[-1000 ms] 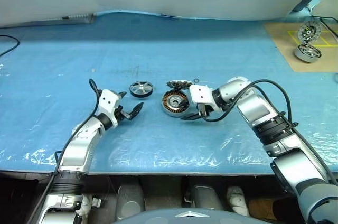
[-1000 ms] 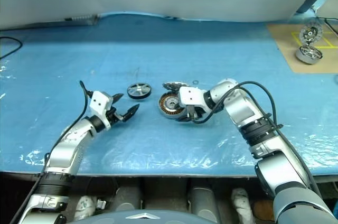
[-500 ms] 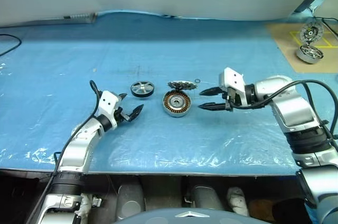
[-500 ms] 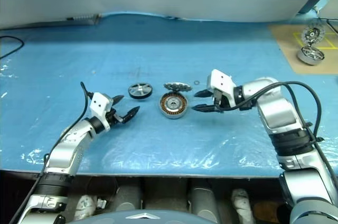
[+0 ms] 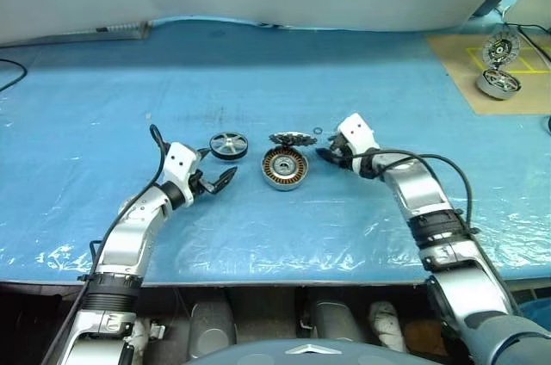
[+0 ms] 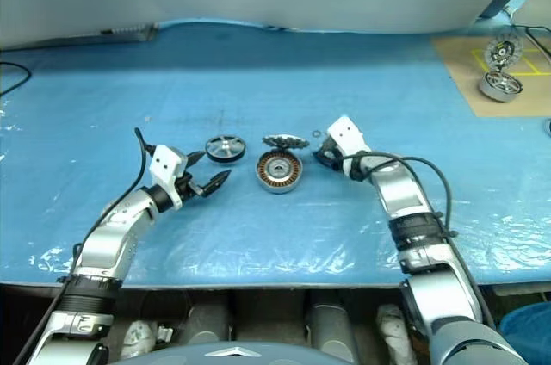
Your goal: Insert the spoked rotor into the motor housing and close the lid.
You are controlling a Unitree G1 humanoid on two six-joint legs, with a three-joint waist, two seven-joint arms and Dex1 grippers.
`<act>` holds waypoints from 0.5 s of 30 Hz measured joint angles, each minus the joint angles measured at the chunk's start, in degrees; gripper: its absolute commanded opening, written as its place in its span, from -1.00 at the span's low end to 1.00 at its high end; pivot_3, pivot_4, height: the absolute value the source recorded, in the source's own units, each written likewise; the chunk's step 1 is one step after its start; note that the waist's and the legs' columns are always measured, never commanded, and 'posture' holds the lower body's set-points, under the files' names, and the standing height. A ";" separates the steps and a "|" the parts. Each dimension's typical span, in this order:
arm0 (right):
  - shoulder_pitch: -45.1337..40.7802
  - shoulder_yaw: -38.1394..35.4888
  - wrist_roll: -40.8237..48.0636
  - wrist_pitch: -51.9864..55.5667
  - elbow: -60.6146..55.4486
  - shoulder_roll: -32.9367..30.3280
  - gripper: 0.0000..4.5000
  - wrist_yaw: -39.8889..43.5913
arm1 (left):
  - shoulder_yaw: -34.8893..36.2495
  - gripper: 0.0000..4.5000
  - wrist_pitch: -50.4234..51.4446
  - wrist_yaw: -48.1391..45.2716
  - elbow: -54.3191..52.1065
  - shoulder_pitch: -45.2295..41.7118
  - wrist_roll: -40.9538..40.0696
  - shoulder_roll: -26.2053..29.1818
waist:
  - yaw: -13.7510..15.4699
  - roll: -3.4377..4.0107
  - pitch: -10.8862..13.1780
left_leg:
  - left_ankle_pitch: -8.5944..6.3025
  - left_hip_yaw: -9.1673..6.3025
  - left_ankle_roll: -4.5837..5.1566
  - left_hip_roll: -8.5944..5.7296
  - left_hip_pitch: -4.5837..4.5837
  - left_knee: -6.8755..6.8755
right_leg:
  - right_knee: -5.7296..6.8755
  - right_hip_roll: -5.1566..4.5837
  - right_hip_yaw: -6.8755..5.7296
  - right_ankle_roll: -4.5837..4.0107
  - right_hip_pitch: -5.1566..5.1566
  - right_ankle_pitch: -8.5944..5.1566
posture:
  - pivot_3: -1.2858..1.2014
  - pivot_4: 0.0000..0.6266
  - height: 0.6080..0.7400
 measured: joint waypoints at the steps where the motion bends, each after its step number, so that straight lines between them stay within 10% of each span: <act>1: -0.84 -0.54 -0.01 -0.88 1.75 0.89 0.17 -1.53 | 0.00 1.00 0.30 0.20 -0.73 0.15 -0.01 -0.02 | -0.02 0.00 0.00 | 0.00 0.00 0.00 -0.01 0.00 0.00 | 0.00 -0.01 0.00 0.00 0.00 0.00 | 0.03 -0.52 1.00; 7: -3.43 -2.20 -0.25 -5.43 9.25 3.58 0.99 -7.80 | -0.01 1.00 2.30 0.89 -3.26 0.72 -0.11 -0.07 | -0.12 0.00 0.00 | 0.00 0.00 0.00 0.00 0.01 0.00 | 0.01 -0.01 0.00 0.00 0.01 0.00 | 0.03 -0.52 1.00; 15: -8.01 -3.76 -0.12 -11.74 20.10 7.24 0.91 -10.54 | -0.08 1.00 3.65 1.52 -4.09 0.60 -0.19 -0.22 | -0.56 0.01 0.00 | 0.00 0.01 0.00 0.01 0.04 0.01 | 0.05 0.00 0.00 -0.01 0.01 0.00 | 0.03 -0.52 1.00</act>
